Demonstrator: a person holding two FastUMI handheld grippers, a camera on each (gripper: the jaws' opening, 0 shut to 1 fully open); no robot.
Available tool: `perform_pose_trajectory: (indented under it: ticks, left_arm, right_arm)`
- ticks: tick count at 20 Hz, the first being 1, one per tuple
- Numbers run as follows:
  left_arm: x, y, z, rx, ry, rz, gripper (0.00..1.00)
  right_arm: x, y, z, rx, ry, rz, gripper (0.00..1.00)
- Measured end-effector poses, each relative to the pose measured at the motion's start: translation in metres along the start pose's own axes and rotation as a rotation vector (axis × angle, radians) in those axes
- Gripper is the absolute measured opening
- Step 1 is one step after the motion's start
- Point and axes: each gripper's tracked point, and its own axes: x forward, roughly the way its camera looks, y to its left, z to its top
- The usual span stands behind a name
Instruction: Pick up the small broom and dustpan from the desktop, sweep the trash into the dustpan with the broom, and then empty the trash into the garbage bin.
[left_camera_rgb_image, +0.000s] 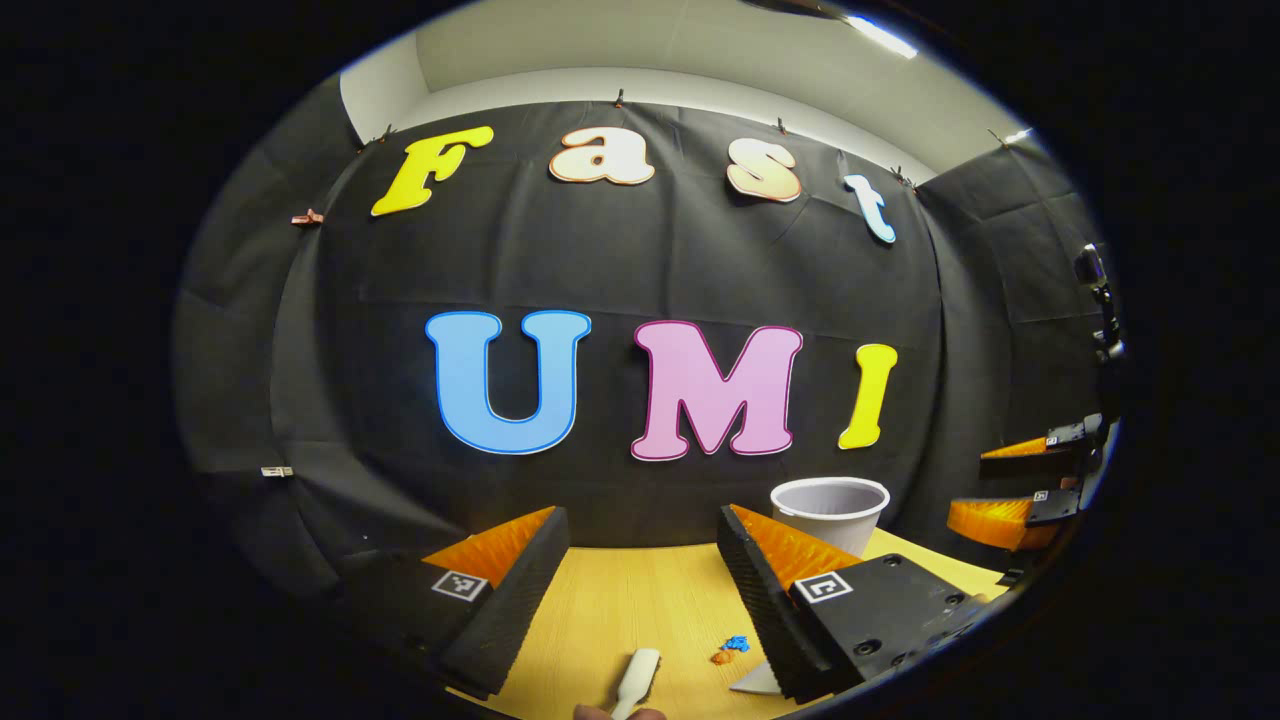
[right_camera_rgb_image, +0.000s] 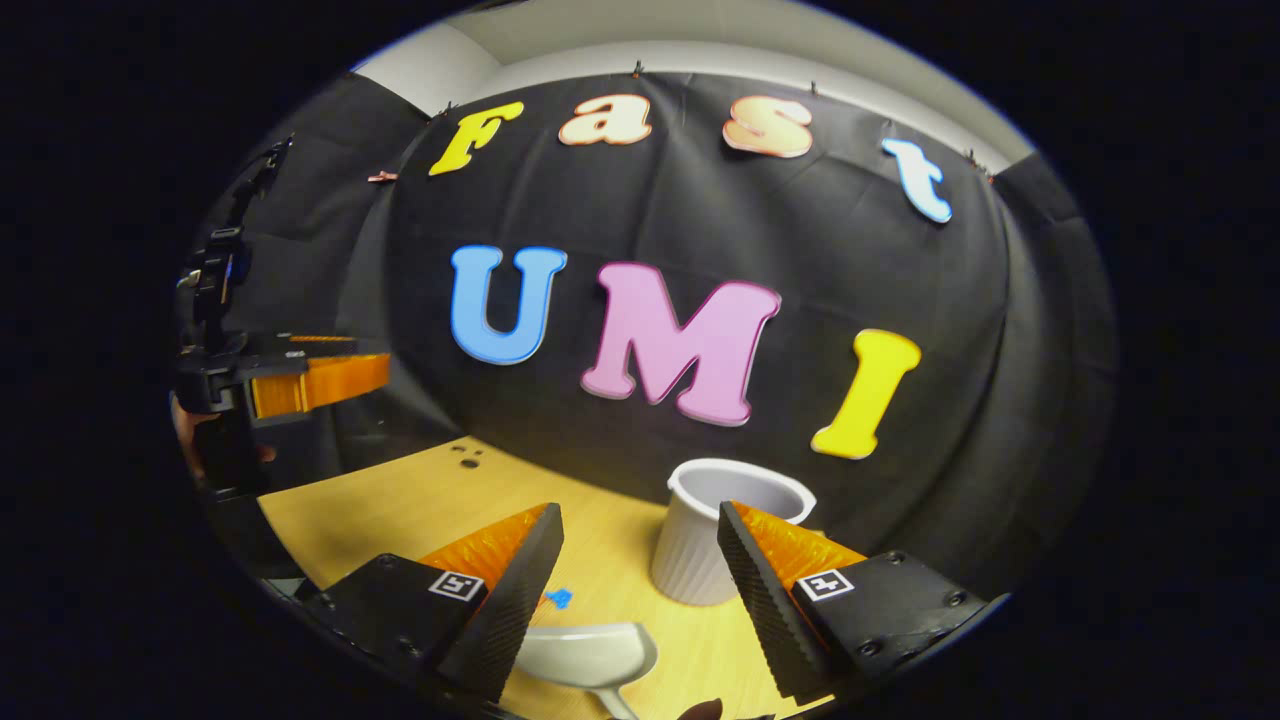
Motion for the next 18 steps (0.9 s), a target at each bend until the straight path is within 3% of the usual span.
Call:
perform_pose_trajectory:
  ticks: [6,13,18]
  left_arm:
    - [0.004,0.003,-0.024,0.020,0.054,0.016,0.95]
    - [0.005,0.010,-0.036,0.035,0.087,0.057,0.95]
    - [-0.001,0.014,-0.040,0.033,0.099,0.099,0.96]
  right_arm:
    - [-0.010,-0.001,-0.125,-0.009,0.359,0.140,0.96]
    - [-0.017,0.007,-0.241,-0.042,0.702,0.221,0.92]
    - [-0.008,0.018,-0.290,-0.045,0.834,0.269,0.89]
